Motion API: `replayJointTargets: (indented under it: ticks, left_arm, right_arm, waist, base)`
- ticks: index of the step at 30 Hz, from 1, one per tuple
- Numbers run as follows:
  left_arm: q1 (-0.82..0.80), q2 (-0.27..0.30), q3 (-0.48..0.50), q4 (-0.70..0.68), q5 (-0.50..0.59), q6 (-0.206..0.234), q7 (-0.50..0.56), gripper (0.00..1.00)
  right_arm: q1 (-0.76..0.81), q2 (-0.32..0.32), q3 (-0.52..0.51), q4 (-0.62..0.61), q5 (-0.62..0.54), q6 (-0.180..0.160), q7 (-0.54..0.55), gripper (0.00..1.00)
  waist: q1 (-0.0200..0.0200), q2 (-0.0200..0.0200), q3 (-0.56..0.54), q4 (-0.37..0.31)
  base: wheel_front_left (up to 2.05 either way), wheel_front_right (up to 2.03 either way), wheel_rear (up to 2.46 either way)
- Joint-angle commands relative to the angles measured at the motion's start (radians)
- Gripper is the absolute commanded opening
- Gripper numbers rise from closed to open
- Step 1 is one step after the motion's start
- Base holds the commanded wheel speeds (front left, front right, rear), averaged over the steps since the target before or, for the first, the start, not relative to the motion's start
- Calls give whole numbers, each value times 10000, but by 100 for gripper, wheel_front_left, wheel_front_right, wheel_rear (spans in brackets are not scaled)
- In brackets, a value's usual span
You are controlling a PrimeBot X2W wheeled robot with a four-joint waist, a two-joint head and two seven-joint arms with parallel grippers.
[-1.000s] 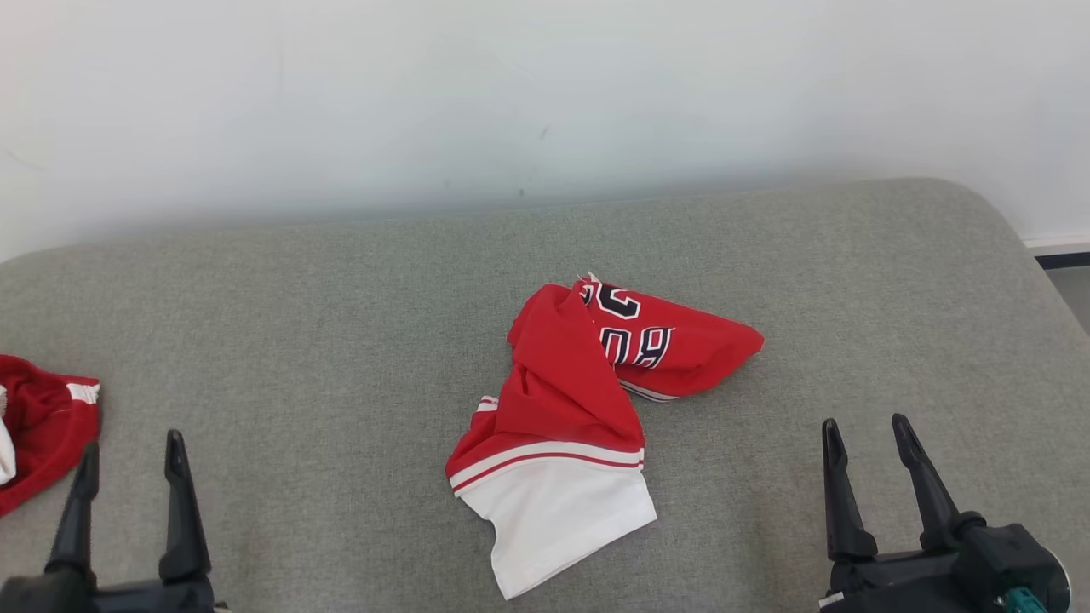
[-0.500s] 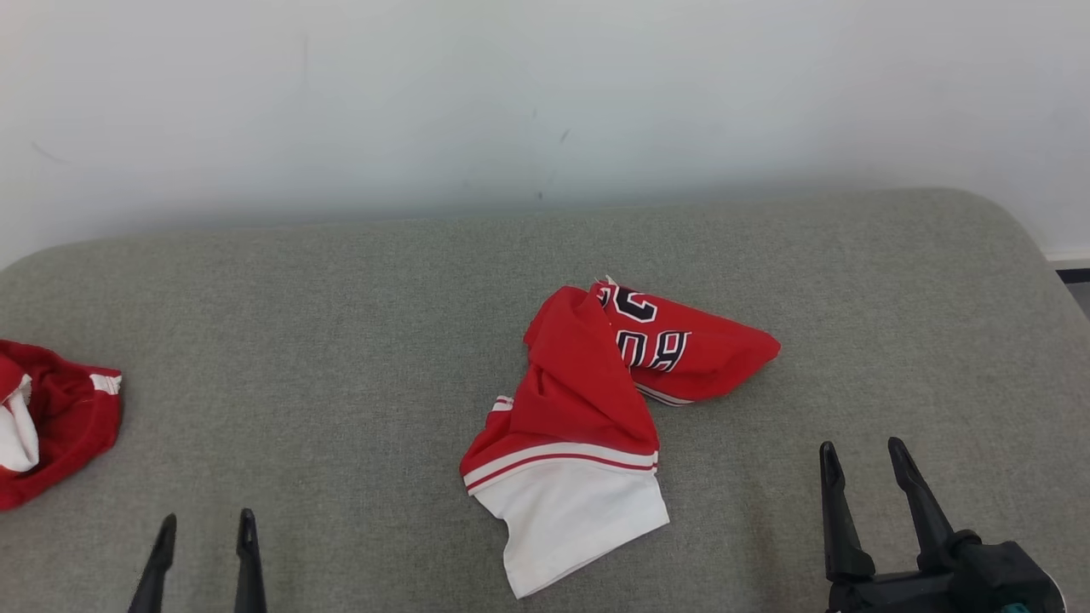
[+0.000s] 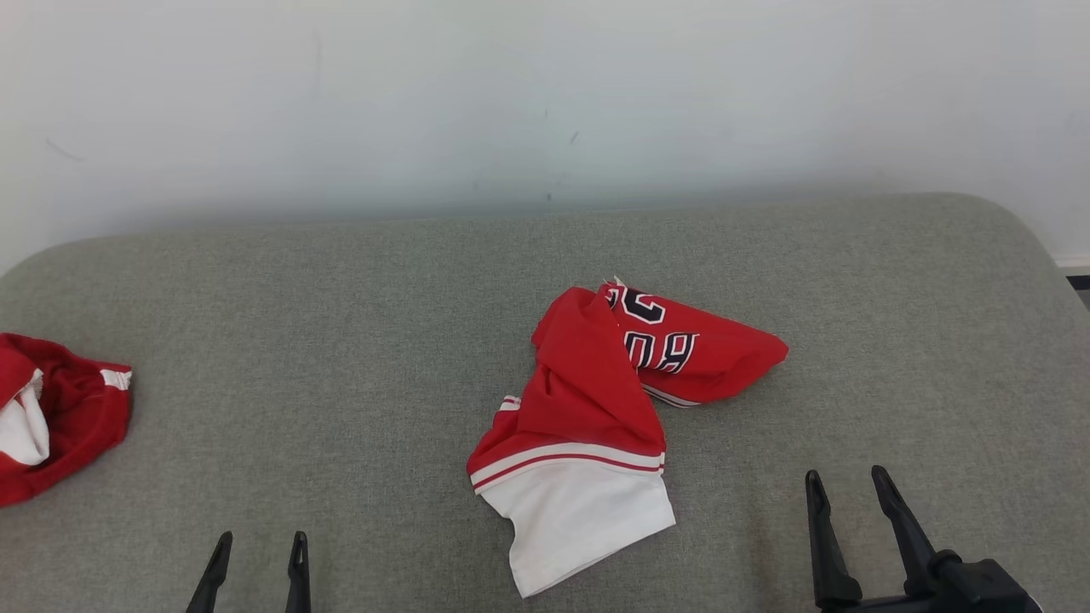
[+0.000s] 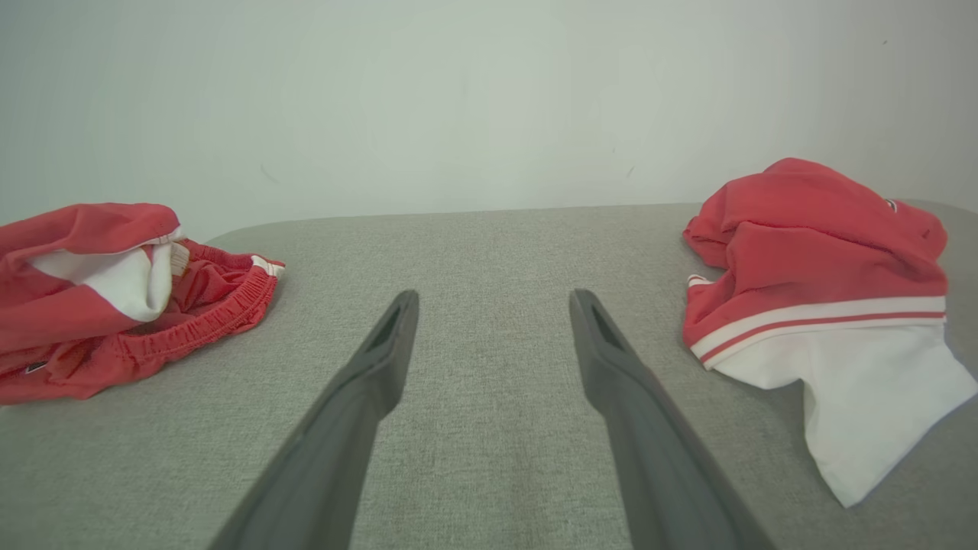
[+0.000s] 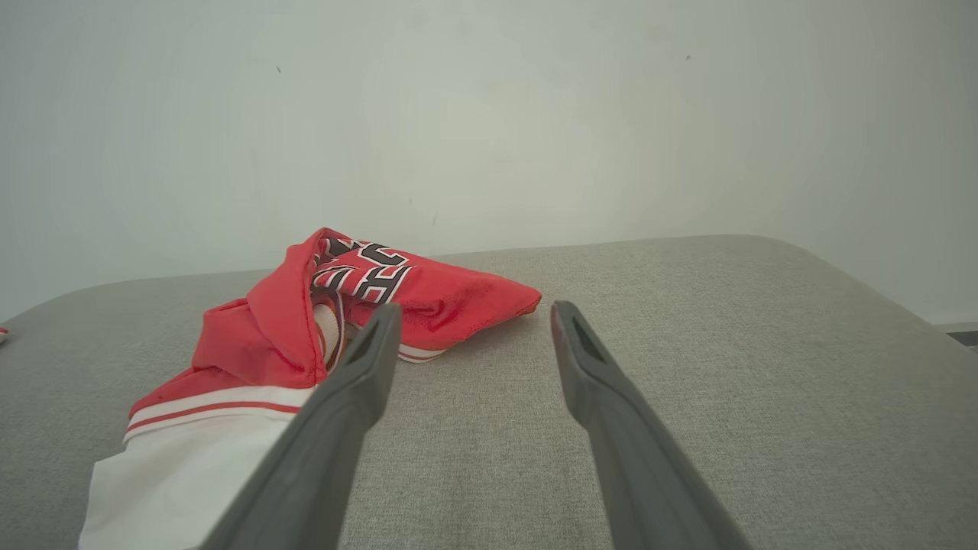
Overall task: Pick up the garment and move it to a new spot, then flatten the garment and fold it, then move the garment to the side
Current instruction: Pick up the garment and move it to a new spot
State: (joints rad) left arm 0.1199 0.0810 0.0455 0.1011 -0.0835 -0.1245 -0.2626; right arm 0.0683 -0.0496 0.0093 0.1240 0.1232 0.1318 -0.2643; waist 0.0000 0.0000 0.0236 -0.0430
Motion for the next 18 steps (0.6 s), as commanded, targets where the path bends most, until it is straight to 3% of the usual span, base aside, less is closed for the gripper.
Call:
replayJointTargets:
  ticks: [1,18]
  left_arm:
    - [101,69,-8,-38,166,-58,-30,100]
    - [337,-124,486,-193,225,-73,-30,100]
  right_arm:
    - [169,-14,-7,57,27,-22,-7,100]
    - [173,-14,-115,321,-16,-22,-7,100]
  waist:
    - [0,0,3,7]
    - [0,0,-60,45]
  base:
    - [0,0,0]
    - [0,0,0]
